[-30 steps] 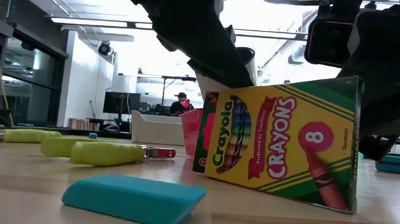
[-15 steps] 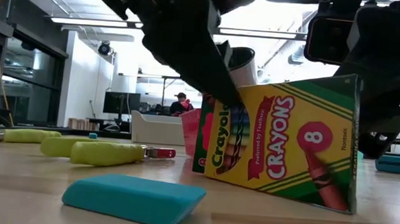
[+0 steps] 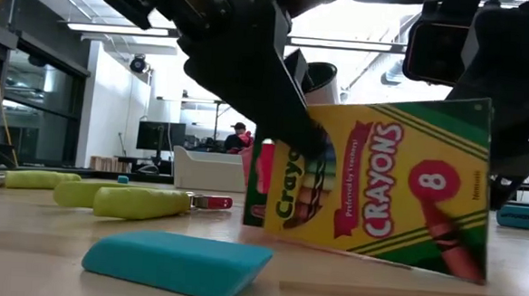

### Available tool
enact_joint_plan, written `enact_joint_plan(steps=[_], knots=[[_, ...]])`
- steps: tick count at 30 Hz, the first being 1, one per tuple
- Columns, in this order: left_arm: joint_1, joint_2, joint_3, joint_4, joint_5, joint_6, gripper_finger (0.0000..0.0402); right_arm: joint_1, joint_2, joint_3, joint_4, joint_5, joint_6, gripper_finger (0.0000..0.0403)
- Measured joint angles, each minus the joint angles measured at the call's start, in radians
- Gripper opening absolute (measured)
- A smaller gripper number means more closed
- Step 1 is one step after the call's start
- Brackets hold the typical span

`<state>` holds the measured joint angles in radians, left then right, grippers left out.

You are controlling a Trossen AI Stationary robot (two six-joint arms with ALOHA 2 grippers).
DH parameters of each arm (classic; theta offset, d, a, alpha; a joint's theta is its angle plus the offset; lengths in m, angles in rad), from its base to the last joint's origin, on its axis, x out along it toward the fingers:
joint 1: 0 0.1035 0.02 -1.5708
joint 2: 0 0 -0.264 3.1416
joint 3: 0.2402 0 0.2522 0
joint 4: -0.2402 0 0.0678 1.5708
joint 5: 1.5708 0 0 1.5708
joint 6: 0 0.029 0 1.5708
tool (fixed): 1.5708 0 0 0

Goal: Pick & Place School Supplies
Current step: Put the yellow crayon box into the green bin

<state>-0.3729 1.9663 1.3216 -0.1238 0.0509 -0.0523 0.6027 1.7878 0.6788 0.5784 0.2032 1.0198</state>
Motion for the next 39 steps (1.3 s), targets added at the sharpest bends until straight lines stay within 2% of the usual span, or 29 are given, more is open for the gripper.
enact_joint_plan(steps=[5,10,15,18,27,33,39], knots=[[-0.014,0.0,0.0,0.008,-0.003,-0.004,0.0021,0.006,0.0,0.0,-0.012,0.015,-0.074,0.0103],[-0.027,0.0,0.0,0.03,-0.005,0.005,0.0031,0.006,-0.002,0.0,-0.062,0.015,-0.109,0.0103],[-0.047,-0.019,0.0,0.024,-0.008,-0.004,0.0031,0.006,-0.072,-0.001,-0.221,0.018,-0.109,0.0103],[-0.059,-0.046,0.0,0.021,-0.052,-0.004,0.0028,0.014,-0.144,-0.001,-0.312,0.033,-0.125,0.01],[-0.054,-0.063,0.0,0.015,-0.137,0.011,0.0026,0.087,-0.345,-0.001,-0.34,0.032,-0.286,0.0061],[-0.047,-0.091,0.0,0.043,-0.203,0.013,0.0026,0.124,-0.364,-0.001,-0.35,0.028,-0.342,0.0057],[-0.047,-0.141,0.001,0.059,-0.252,0.03,0.0025,0.109,-0.362,-0.001,-0.366,0.033,-0.319,0.0082]])
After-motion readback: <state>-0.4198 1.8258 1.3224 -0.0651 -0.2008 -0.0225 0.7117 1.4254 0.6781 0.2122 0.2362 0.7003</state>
